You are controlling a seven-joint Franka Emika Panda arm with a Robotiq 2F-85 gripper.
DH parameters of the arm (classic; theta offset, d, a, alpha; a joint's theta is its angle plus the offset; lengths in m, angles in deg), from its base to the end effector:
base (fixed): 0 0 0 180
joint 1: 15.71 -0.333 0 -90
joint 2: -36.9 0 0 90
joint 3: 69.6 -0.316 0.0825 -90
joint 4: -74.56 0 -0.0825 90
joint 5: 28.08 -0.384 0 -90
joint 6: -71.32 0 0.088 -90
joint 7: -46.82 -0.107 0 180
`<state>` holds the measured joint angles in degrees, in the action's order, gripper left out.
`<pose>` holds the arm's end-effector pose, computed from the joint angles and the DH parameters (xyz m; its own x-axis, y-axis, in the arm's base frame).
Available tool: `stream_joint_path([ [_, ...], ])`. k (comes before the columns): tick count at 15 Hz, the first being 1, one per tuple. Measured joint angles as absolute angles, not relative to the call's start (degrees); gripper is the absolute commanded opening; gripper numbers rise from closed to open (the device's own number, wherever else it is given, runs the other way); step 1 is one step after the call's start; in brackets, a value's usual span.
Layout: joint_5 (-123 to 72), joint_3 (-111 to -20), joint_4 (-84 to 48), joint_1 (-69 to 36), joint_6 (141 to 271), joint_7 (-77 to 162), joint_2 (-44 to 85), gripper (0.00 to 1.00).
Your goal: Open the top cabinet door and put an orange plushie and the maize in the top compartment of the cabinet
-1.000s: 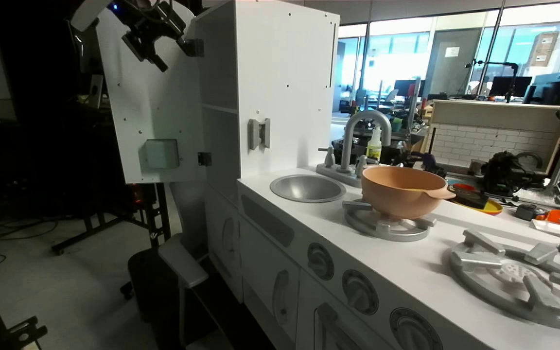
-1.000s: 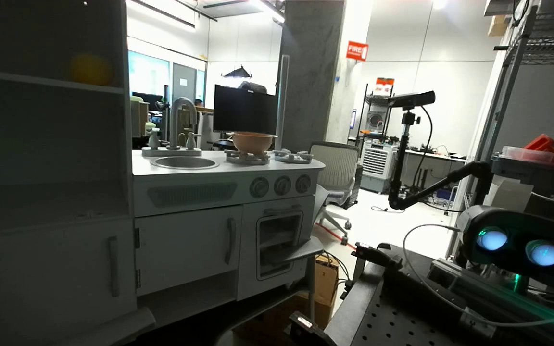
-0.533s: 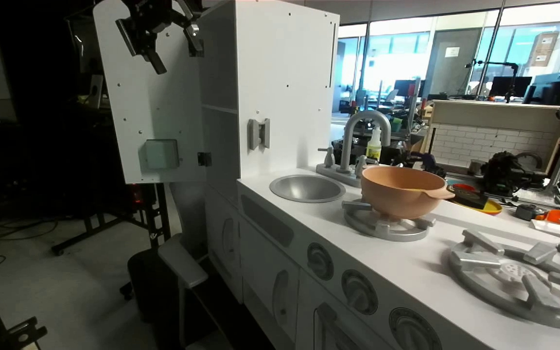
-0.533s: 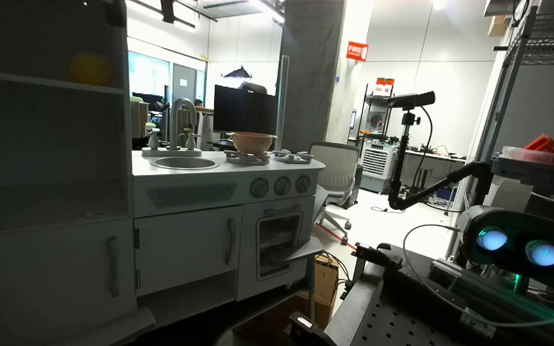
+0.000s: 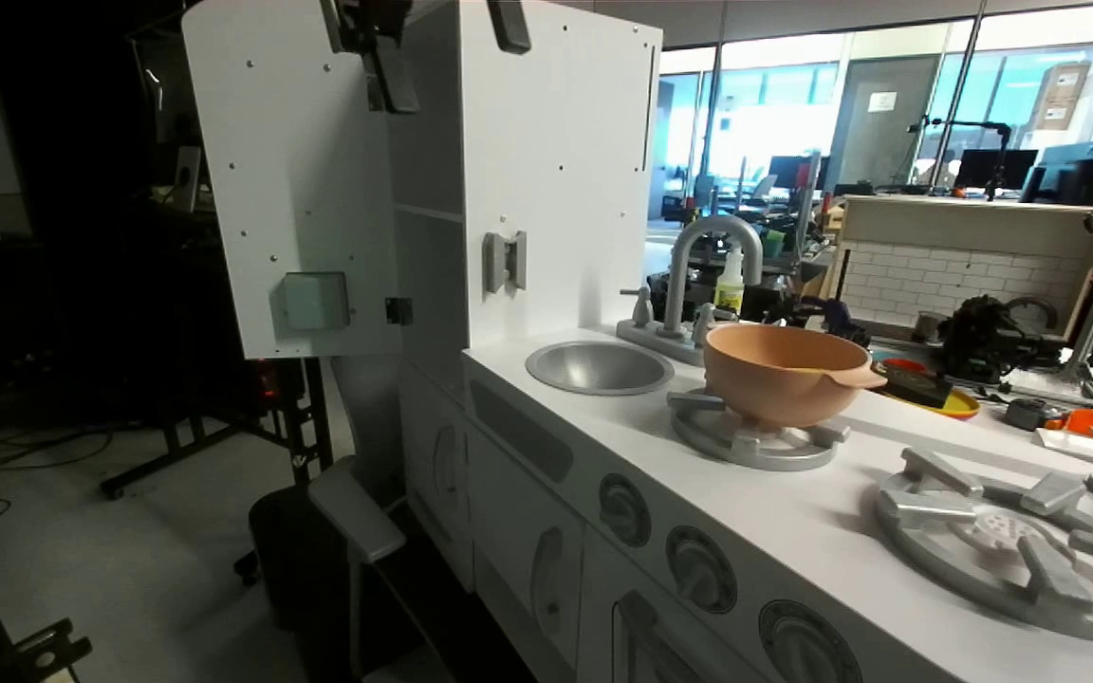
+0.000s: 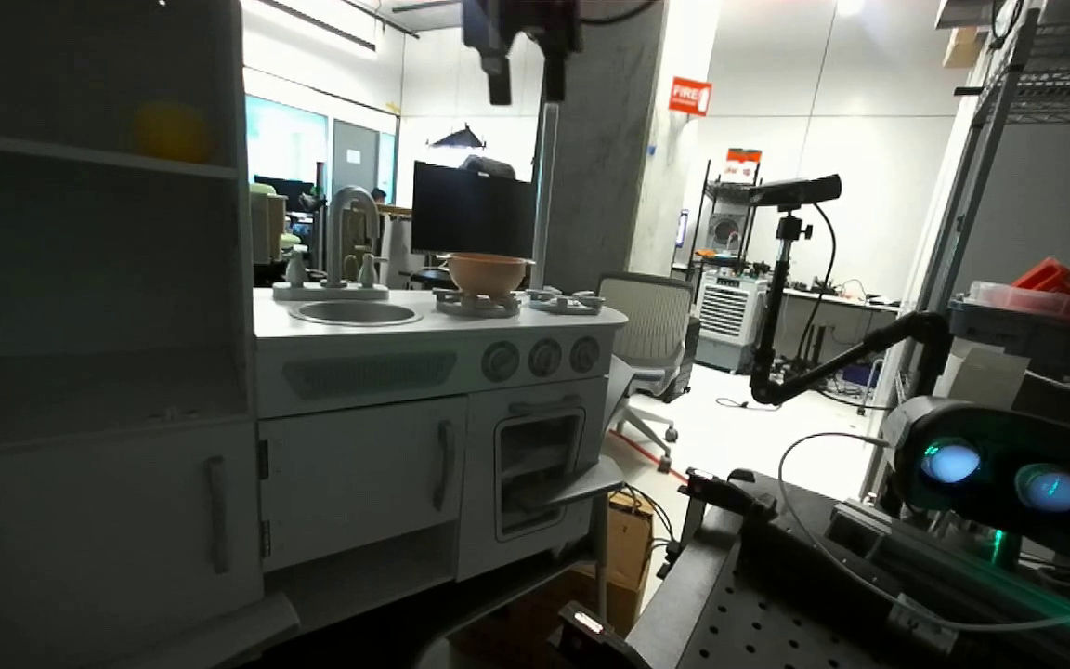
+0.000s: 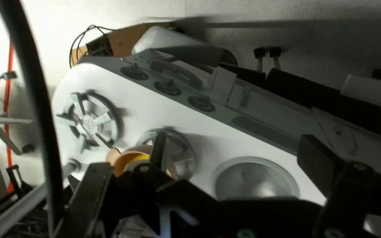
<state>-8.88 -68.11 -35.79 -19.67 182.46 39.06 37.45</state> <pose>0.5609 0.0018 0.4960 0.9984 0.0331 0.0462 0.0174 -0.9520 0.3057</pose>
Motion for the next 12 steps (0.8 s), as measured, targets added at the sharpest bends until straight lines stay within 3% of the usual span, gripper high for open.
stream_joint_path([
  [5,-12.7,-64.7,-37.0,-12.9,184.3,38.3,36.8,1.0],
  [12,-20.8,-63.8,-35.6,-10.8,197.1,28.2,26.7,1.0],
])
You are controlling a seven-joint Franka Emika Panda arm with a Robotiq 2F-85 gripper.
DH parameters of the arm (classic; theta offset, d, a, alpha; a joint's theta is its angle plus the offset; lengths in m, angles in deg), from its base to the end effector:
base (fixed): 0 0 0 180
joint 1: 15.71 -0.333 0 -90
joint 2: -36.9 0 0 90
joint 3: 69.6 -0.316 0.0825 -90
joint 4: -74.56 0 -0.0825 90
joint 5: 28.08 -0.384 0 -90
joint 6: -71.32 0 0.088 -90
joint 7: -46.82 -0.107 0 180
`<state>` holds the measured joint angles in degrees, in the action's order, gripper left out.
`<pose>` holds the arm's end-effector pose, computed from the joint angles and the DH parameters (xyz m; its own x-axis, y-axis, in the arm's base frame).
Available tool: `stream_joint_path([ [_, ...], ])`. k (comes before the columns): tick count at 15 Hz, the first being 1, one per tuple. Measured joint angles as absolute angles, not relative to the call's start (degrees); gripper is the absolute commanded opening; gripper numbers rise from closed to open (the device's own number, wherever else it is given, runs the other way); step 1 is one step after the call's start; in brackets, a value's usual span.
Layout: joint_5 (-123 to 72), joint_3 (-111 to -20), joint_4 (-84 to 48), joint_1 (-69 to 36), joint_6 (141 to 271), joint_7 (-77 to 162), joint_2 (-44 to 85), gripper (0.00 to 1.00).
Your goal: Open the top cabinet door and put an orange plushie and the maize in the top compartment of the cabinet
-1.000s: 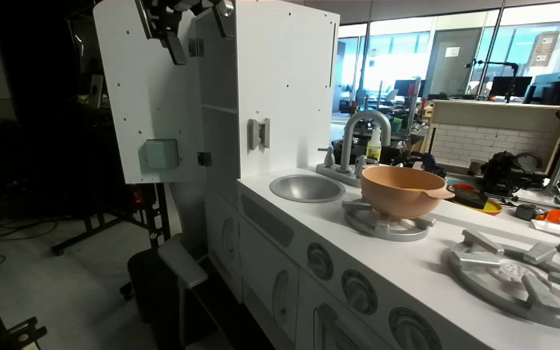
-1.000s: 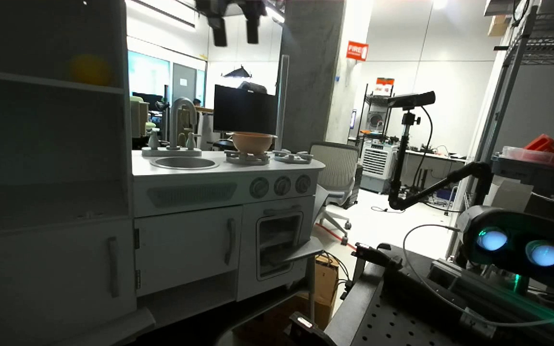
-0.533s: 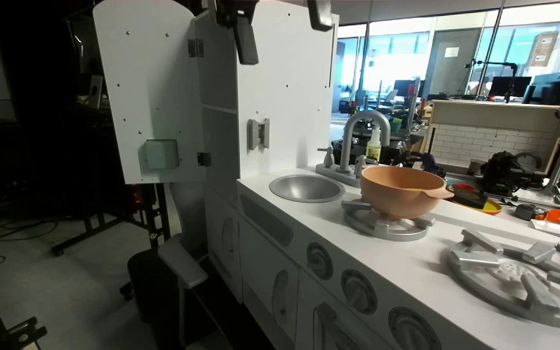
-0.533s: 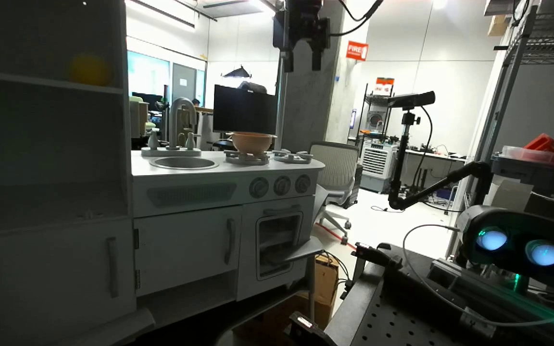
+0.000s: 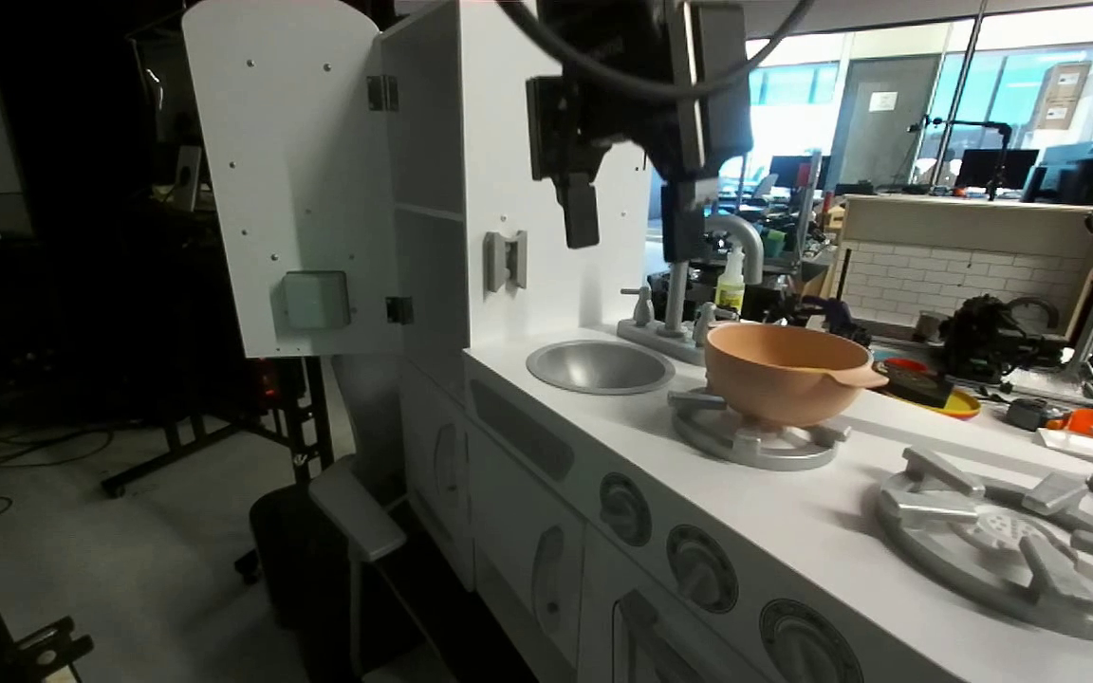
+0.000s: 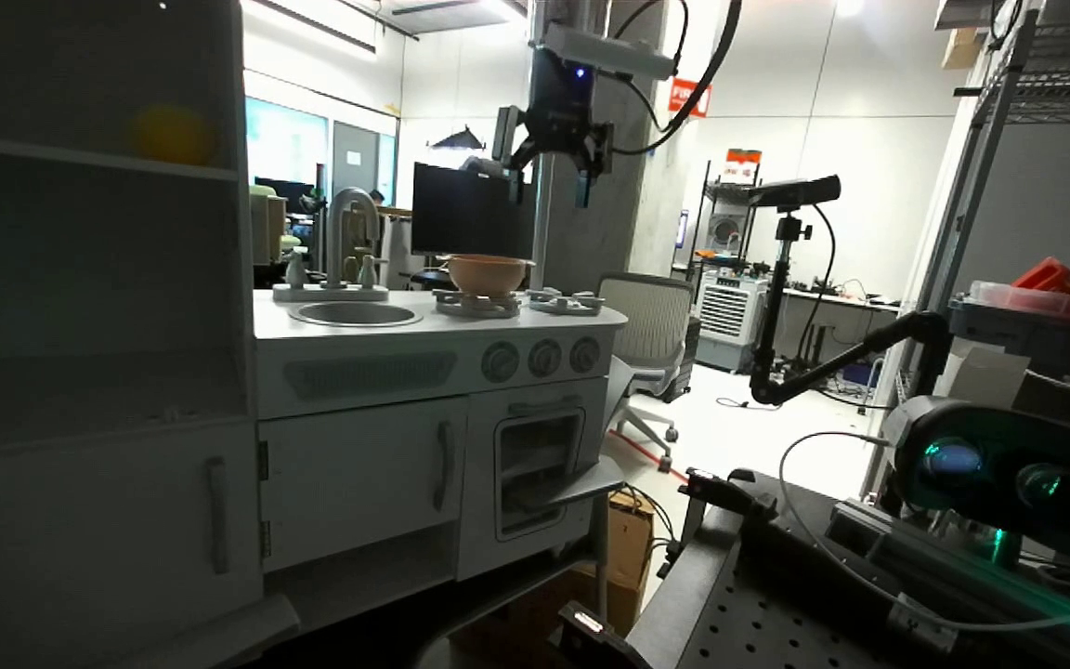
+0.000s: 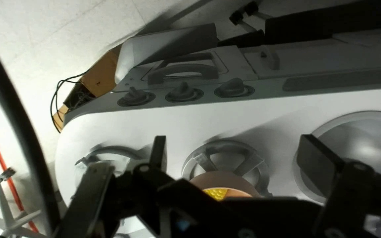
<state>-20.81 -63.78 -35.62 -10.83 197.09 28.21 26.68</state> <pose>0.5970 -0.1150 0.4088 0.9002 -0.4171 0.1250 -0.4291 -0.8986 0.0920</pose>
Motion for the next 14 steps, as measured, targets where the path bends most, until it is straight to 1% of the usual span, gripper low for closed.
stream_joint_path([
  [3,-23.9,-63.8,-31.1,-11.0,200.2,25.1,19.6,1.0],
  [7,-26.7,-63.6,-22.5,-11.0,200.6,23.1,11.6,1.0],
  [10,-27.5,-63.4,-17.1,-10.9,199.9,22.7,8.5,1.0],
  [14,-27.5,-62.5,-10.9,-10.9,195.7,22.2,5.6,1.0],
])
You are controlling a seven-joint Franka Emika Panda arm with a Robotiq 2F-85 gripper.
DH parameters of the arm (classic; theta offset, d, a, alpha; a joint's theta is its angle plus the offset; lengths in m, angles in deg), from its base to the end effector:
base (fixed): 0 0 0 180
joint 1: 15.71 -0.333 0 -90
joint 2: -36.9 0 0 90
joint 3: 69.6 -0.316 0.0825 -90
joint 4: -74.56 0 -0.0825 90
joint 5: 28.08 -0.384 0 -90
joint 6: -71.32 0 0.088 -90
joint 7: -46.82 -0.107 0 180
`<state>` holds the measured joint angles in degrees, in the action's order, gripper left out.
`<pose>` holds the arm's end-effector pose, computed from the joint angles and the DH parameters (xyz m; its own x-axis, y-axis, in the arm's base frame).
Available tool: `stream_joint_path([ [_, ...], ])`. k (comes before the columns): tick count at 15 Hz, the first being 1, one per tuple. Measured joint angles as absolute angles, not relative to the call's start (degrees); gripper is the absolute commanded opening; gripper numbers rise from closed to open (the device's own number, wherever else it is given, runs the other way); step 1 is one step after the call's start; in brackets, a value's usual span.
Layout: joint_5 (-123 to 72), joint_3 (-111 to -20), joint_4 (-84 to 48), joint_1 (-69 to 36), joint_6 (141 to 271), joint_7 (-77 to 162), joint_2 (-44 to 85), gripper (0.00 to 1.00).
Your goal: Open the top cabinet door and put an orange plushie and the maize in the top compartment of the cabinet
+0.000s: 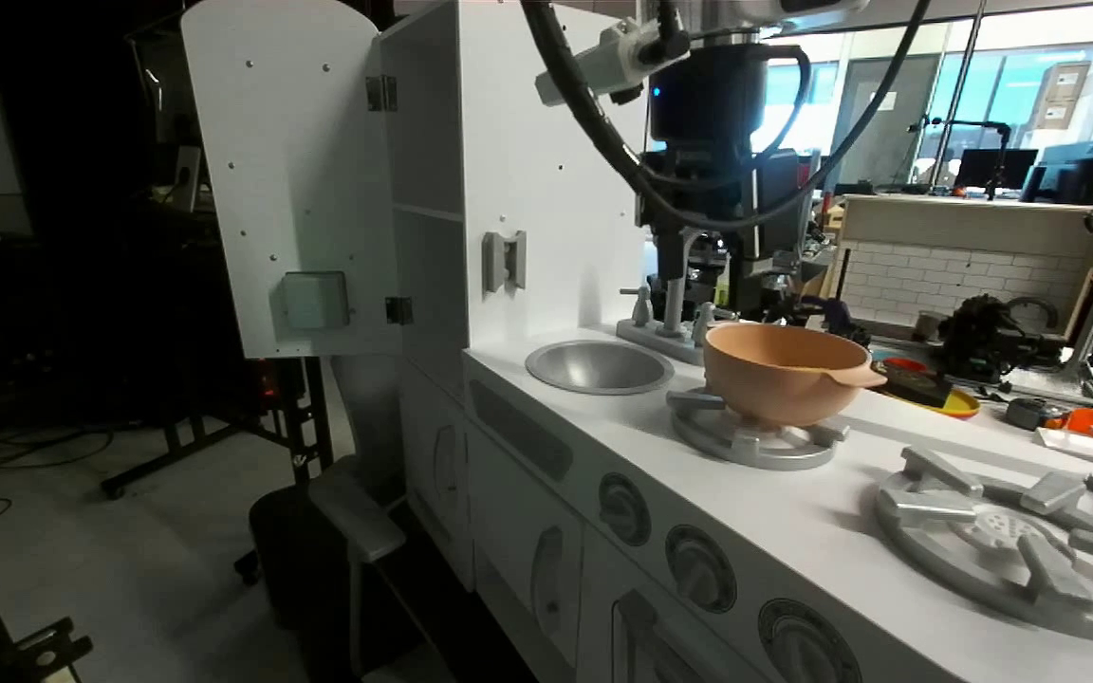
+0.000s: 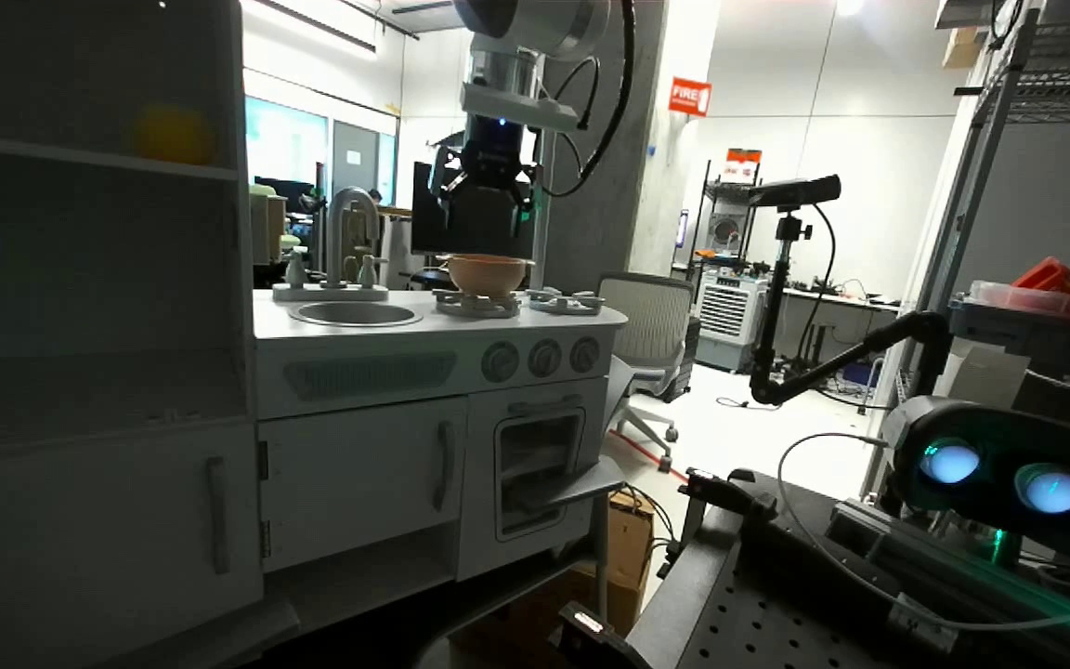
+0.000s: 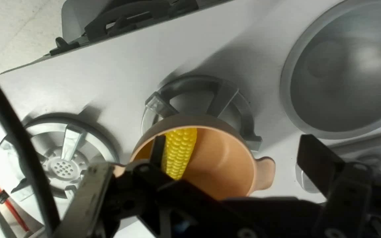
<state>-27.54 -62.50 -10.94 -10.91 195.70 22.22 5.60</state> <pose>0.7033 -0.1332 0.3686 0.8105 -0.5655 0.1527 -0.5735 -0.8192 0.0100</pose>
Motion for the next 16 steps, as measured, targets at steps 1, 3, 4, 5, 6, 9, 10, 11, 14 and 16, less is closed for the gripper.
stream_joint_path([
  [1,-27.5,-62.2,-9.6,-10.8,195.0,22.1,4.7,1.0],
  [3,-27.5,-61.5,-7.2,-10.3,194.7,21.9,2.7,1.0],
  [4,-27.5,-61.2,-6.0,-10.0,194.6,21.9,1.6,1.0],
  [5,-27.5,-61.0,-5.0,-9.6,194.6,21.9,0.5,1.0],
  [6,-27.5,-60.8,-4.0,-9.3,194.6,21.7,-0.5,1.0],
  [9,-27.5,-60.5,-1.4,-8.5,194.6,21.5,-3.0,1.0],
  [10,-27.5,-60.5,-0.6,-8.2,194.6,21.5,-3.5,1.0],
  [11,-27.5,-60.5,0.0,-8.1,194.6,21.4,-4.1,1.0],
  [14,-27.6,-60.4,1.6,-8.0,194.6,21.3,-5.2,1.0],
  [16,-27.6,-60.4,2.5,-8.0,194.6,21.3,-5.9,1.0],
])
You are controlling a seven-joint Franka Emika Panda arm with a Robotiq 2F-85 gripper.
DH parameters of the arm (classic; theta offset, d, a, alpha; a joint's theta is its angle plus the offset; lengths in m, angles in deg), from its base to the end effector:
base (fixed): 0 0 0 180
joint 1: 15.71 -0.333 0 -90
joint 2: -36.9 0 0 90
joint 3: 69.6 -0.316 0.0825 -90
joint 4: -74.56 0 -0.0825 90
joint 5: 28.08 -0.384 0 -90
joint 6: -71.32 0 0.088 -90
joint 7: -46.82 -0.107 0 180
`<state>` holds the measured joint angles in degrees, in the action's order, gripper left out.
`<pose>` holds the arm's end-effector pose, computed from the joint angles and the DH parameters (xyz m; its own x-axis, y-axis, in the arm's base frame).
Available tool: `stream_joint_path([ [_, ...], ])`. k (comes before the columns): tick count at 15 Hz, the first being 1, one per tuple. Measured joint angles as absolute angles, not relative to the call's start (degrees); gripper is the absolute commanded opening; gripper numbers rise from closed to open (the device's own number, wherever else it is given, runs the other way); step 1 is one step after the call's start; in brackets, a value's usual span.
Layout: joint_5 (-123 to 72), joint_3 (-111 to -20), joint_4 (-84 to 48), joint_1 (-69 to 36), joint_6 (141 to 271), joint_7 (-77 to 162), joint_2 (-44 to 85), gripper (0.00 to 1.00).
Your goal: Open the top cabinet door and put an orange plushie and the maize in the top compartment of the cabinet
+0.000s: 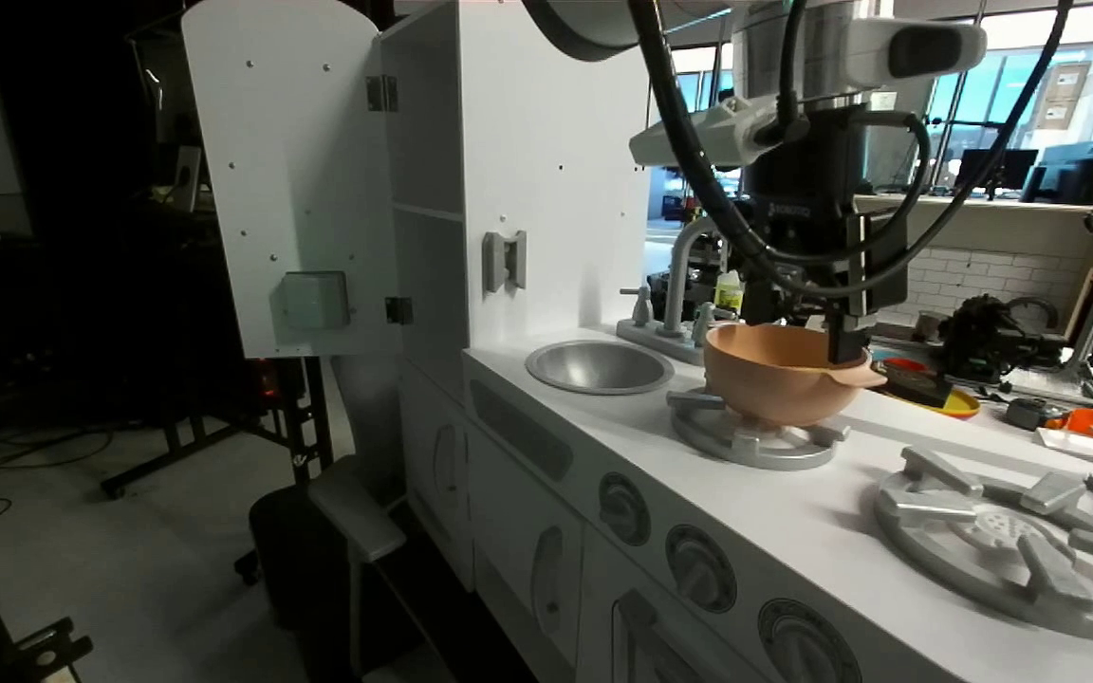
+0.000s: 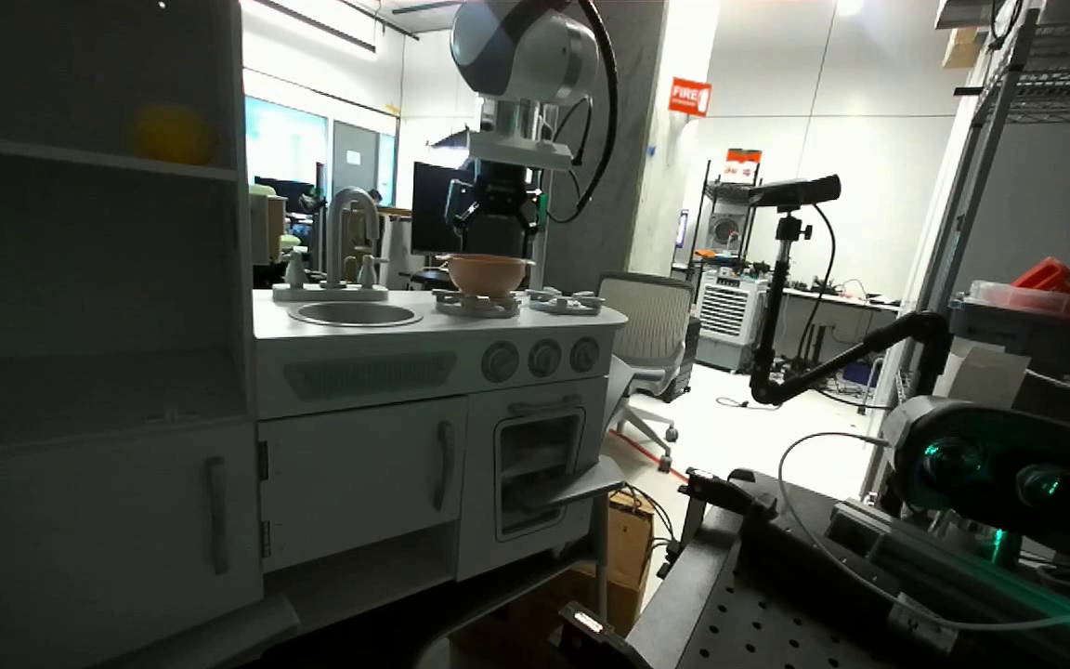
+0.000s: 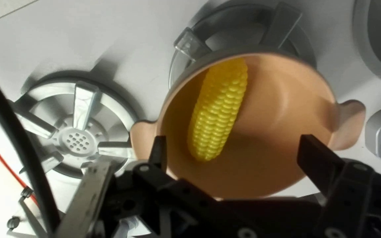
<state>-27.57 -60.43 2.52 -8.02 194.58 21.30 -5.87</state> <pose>0.7370 -0.1901 0.3347 0.7632 -0.6185 0.1871 -0.6350 -0.7715 0.0395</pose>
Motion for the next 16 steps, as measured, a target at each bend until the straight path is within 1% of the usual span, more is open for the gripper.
stream_joint_path([
  [14,-27.7,-60.6,7.7,-8.1,193.7,21.3,-11.4,1.0],
  [15,-27.7,-60.7,8.2,-8.1,193.3,21.3,-11.6,0.81],
  [16,-27.7,-60.7,8.6,-8.1,192.8,21.3,-11.8,0.72],
])
